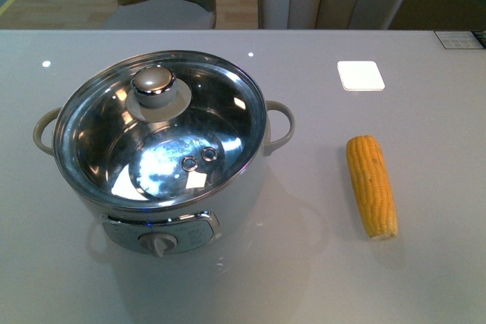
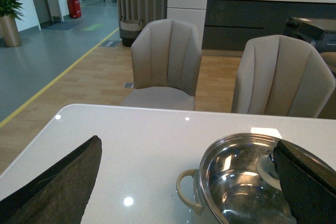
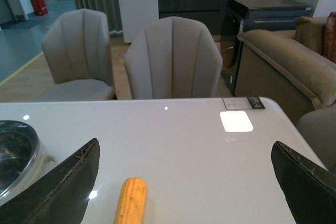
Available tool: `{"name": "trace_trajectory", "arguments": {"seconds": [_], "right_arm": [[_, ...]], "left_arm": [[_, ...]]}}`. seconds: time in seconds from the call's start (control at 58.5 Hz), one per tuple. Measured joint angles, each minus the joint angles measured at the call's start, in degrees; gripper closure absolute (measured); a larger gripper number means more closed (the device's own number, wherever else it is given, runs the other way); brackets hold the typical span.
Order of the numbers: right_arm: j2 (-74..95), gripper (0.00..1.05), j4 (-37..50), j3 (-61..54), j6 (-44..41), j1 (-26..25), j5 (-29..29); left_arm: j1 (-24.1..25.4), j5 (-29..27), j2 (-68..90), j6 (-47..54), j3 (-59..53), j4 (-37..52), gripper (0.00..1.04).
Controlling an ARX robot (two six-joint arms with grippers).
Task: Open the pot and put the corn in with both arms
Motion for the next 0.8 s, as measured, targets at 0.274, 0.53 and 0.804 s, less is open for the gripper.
{"name": "trace_trajectory", "arguments": {"seconds": [0.274, 0.53, 0.804], "right_arm": [[0.00, 0.09, 0.00, 0.00, 0.00, 0.00, 0.00], [0.00, 0.09, 0.00, 0.00, 0.00, 0.00, 0.00], [0.00, 0.09, 0.00, 0.00, 0.00, 0.00, 0.00]], "left_arm": [[0.00, 0.00, 0.00, 0.00, 0.00, 0.00, 0.07], [0.00, 0.00, 0.00, 0.00, 0.00, 0.00, 0.07], [0.00, 0.00, 0.00, 0.00, 0.00, 0.00, 0.07]]}}
